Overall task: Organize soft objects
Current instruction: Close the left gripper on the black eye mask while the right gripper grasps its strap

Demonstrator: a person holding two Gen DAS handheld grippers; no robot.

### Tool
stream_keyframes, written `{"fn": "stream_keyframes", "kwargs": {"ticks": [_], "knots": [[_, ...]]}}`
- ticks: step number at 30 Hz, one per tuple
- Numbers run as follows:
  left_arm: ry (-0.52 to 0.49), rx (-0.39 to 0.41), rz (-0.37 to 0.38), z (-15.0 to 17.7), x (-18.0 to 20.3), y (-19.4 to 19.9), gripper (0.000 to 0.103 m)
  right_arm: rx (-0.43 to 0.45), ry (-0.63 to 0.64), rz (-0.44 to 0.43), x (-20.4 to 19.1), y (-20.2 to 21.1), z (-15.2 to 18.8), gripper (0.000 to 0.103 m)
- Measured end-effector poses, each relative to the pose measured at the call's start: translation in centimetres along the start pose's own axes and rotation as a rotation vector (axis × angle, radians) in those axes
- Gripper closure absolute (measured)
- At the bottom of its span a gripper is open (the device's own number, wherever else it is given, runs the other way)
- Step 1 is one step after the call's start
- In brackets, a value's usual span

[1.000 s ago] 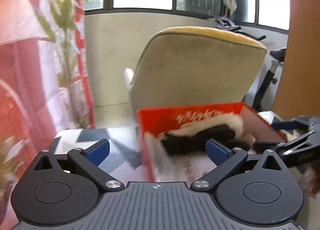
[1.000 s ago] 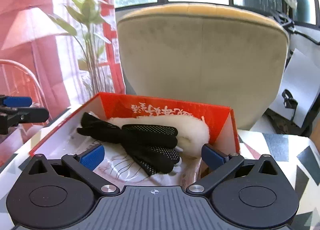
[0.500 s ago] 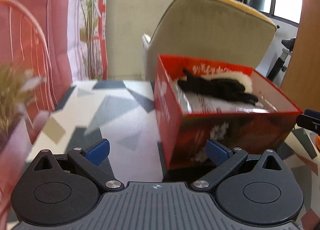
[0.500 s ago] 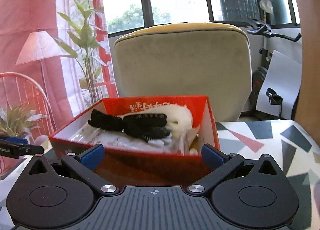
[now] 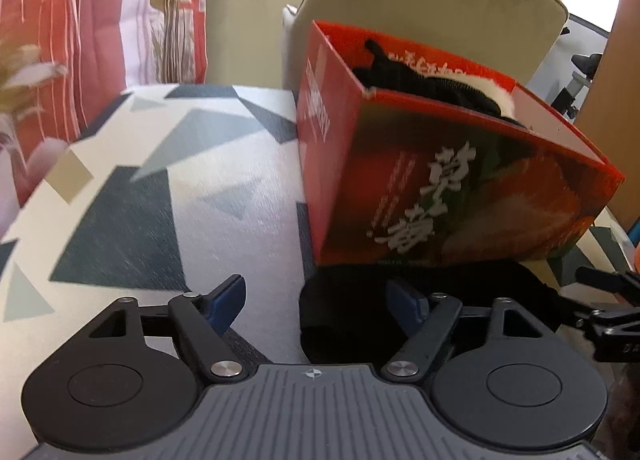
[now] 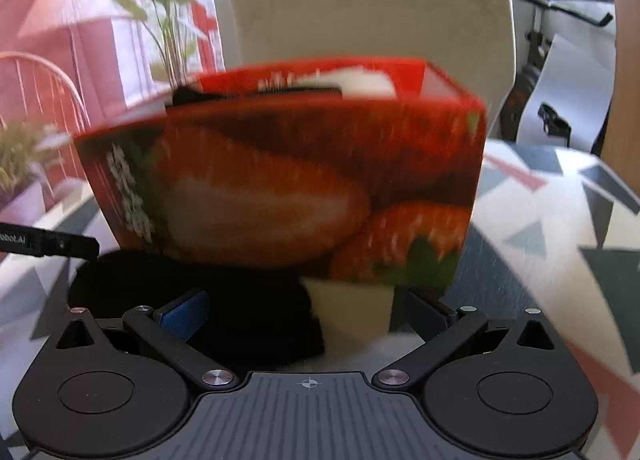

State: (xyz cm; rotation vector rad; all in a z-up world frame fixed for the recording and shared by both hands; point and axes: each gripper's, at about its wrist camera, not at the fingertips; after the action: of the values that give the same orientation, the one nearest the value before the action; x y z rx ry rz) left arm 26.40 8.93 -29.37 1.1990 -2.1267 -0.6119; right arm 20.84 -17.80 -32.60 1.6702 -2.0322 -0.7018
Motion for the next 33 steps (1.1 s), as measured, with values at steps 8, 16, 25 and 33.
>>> {"fn": "stream_keyframes", "kwargs": {"ticks": [8, 16, 25, 33], "knots": [[-0.036, -0.030, 0.009, 1.4, 1.1, -1.3, 0.029, -0.068, 0.017, -0.001, -1.0, -1.6, 0.3, 0.014], [-0.103, -0.034, 0.002, 2.3, 2.4, -1.2, 0.052, -0.060, 0.084, -0.023, -2.1, -1.3, 0.6, 0.025], [-0.105, -0.040, 0.027, 3.1, 3.6, -0.7, 0.062, -0.056, 0.086, -0.043, -2.2, -1.1, 0.4, 0.034], [-0.096, -0.023, -0.007, 3.7, 3.8, 0.1, 0.074, -0.092, 0.010, -0.032, -0.4, 0.3, 0.3, 0.036]]}}
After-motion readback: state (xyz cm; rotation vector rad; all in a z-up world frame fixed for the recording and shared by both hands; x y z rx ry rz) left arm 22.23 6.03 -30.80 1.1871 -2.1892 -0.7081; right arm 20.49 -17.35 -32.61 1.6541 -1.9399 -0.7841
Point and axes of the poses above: each gripper's, at about its wrist camera, not at the fingertips, and y roughly against the way its jaws point, x to its right, z to its underside, and after that the axes turned 12 degrees about z, right-handed
